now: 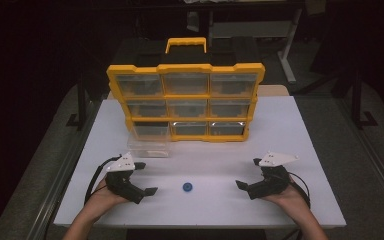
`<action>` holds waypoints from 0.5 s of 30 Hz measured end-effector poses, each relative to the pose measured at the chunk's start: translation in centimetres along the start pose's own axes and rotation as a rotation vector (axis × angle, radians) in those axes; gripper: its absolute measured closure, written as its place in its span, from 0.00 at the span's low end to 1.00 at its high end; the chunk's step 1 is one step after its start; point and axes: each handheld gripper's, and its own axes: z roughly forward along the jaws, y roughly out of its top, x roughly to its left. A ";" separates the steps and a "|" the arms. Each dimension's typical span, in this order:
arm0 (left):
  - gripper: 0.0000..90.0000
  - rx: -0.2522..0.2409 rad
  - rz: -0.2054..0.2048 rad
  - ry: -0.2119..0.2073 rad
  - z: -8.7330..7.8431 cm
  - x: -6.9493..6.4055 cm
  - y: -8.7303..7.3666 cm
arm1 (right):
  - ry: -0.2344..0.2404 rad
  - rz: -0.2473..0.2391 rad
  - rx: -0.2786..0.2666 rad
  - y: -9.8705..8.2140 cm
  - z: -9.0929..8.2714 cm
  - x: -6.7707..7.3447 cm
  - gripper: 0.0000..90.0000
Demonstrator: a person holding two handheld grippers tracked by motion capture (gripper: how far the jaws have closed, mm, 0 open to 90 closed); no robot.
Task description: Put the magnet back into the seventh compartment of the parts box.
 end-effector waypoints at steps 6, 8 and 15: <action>0.00 0.004 0.008 -0.001 0.1 0.0 0.0 | 0.010 -0.002 -0.007 0.4 0.3 0.0 0.00; 0.00 0.008 0.005 -0.003 0.2 -0.1 0.0 | 0.013 -0.005 -0.006 0.5 0.5 0.0 0.00; 0.00 0.009 0.003 -0.005 0.2 -0.1 0.1 | 0.034 -0.010 -0.015 1.0 0.7 0.2 0.00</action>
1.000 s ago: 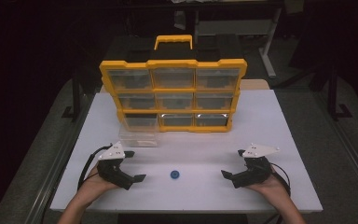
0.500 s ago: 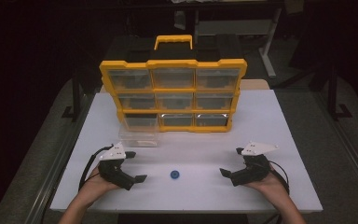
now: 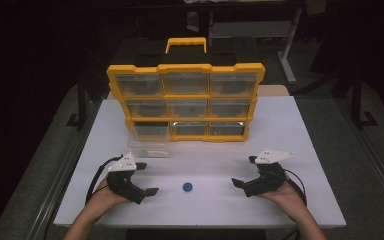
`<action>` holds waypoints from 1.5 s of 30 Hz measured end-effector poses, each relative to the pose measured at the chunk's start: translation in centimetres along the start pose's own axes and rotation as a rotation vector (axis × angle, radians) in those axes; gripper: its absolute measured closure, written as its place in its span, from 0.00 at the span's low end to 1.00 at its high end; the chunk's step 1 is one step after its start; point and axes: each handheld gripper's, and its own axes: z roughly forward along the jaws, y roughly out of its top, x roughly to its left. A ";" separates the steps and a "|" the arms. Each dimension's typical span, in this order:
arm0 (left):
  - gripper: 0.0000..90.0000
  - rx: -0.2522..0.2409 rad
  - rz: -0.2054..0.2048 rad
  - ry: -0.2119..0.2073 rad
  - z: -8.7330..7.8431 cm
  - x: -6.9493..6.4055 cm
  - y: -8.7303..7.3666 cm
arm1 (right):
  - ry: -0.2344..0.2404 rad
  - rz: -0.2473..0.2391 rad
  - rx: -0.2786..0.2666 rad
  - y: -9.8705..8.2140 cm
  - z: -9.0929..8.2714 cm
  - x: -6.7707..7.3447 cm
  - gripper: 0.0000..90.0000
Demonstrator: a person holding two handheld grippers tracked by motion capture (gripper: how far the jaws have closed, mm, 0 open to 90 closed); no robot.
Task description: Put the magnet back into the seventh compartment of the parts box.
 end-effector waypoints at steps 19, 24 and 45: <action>0.00 -0.011 -0.003 0.001 -0.3 0.1 0.0 | 0.040 -0.006 0.003 1.4 1.8 0.3 0.00; 0.00 -0.009 -0.006 -0.001 -0.2 0.1 -0.1 | 0.047 -0.001 0.004 1.6 2.3 0.2 0.00; 0.00 -0.009 0.008 -0.008 -0.1 0.0 -0.1 | 0.064 -0.005 0.003 2.6 3.4 0.2 0.00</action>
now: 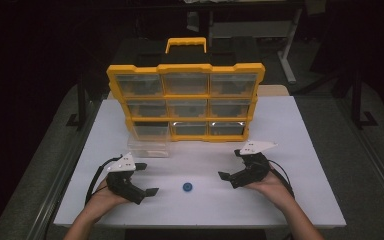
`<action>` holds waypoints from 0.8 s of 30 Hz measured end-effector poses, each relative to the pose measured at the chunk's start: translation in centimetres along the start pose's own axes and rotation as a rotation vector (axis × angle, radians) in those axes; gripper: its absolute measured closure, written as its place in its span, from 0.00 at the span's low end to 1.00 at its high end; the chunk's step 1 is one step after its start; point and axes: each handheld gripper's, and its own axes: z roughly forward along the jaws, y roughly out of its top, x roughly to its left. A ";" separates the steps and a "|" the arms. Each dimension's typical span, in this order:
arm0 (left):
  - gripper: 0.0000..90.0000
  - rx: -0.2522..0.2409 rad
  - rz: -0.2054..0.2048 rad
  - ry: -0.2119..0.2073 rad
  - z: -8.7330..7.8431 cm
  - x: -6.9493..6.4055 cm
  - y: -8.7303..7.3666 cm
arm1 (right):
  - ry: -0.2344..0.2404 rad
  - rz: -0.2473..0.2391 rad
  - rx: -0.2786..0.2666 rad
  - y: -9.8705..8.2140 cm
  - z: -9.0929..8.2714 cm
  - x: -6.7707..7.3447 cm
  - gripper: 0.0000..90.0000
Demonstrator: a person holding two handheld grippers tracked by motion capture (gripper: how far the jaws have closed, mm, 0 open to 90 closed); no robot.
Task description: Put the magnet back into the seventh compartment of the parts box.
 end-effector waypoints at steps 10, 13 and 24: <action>0.00 -0.005 -0.011 -0.005 0.0 -0.1 0.0 | 0.009 -0.007 -0.001 0.5 0.5 0.0 0.00; 0.00 -0.006 -0.007 -0.008 0.0 -0.1 0.1 | 0.012 -0.011 0.000 0.6 0.6 0.0 0.00; 0.00 -0.009 -0.008 -0.008 0.0 -0.1 0.1 | 0.019 -0.018 0.001 1.2 1.3 0.1 0.00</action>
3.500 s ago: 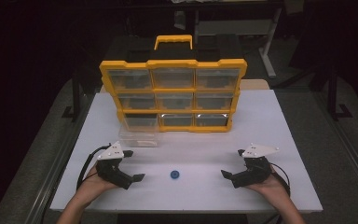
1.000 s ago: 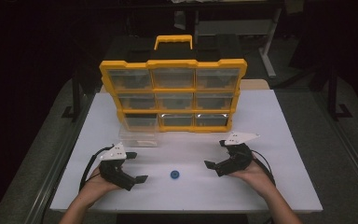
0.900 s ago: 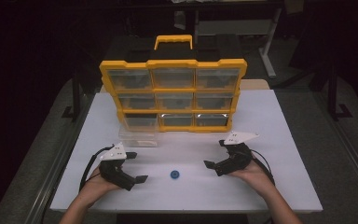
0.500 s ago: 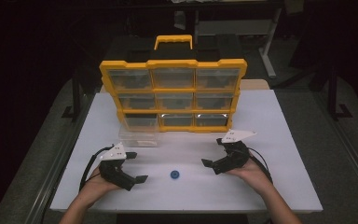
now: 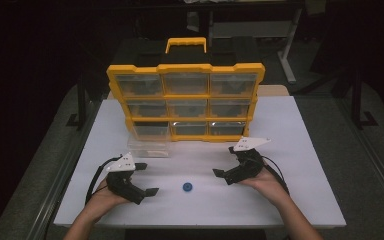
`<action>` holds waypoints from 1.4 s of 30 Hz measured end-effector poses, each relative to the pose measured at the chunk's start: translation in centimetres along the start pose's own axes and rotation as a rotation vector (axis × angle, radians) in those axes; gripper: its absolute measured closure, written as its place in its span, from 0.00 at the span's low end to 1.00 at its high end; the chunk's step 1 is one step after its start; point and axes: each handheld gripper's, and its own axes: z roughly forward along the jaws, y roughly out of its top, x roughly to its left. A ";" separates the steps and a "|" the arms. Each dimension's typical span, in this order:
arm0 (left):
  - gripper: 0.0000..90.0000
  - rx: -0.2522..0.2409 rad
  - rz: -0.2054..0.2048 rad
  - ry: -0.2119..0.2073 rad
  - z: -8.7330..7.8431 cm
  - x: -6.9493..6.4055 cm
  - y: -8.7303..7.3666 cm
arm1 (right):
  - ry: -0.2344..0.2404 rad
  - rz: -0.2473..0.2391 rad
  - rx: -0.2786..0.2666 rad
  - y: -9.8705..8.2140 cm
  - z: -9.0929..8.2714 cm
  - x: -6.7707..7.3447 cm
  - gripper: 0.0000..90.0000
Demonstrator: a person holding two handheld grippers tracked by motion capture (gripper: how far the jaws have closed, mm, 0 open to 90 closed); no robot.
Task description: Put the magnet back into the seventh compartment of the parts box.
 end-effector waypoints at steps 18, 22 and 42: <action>0.00 -0.003 0.004 -0.003 -0.1 -0.1 0.1 | 0.013 -0.008 0.001 0.8 1.1 0.1 0.00; 0.00 -0.007 0.003 -0.002 0.0 -0.1 0.1 | 0.016 -0.007 -0.003 1.1 1.3 0.1 0.00; 0.00 -0.010 0.004 -0.004 0.0 -0.2 0.1 | 0.029 -0.014 -0.005 1.9 2.1 0.1 0.00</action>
